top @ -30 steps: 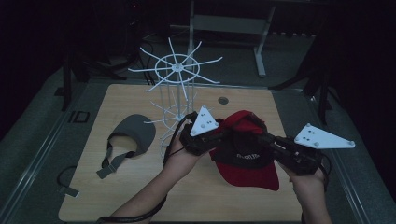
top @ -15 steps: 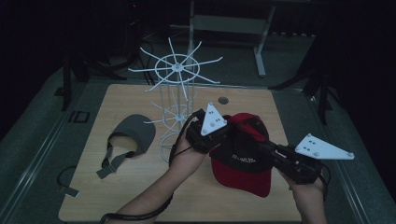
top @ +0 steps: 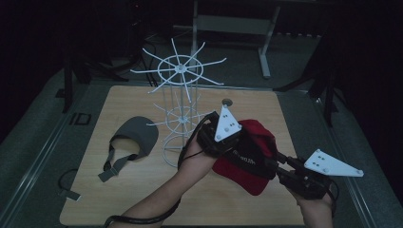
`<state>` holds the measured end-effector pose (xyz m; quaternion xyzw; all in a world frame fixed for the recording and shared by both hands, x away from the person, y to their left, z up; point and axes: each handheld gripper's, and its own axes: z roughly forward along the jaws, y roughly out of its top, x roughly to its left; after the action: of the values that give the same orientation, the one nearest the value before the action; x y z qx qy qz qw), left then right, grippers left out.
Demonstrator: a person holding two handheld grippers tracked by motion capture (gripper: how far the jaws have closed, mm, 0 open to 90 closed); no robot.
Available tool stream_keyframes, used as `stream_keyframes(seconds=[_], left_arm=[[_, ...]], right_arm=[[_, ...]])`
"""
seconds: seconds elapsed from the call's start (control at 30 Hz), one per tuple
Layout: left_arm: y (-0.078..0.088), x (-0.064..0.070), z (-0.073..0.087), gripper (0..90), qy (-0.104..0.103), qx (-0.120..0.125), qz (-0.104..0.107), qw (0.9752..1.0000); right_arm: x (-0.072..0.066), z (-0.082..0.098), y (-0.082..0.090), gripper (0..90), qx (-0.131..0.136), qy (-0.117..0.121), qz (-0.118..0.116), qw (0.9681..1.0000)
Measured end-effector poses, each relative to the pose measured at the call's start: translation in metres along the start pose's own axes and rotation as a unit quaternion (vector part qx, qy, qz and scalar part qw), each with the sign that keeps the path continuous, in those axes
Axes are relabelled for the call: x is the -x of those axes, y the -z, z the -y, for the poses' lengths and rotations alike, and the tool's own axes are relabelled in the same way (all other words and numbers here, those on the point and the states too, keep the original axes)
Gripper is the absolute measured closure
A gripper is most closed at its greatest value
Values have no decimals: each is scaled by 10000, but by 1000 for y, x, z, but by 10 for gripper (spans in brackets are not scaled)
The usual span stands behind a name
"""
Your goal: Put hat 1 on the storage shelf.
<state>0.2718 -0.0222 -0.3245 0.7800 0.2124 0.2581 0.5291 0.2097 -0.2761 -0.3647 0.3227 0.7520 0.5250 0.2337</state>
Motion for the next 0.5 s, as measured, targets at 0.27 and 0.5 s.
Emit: stream_keyframes(seconds=[0.27,0.5], left_arm=[[5,5,-6,862,26,239,173,9996],[8,5,-7,861,-46,395,437,9983]], right_arm=[[-2,8,11,539,1,-90,-100,9999],[-12,-2,30,453,304,198,-329,9988]])
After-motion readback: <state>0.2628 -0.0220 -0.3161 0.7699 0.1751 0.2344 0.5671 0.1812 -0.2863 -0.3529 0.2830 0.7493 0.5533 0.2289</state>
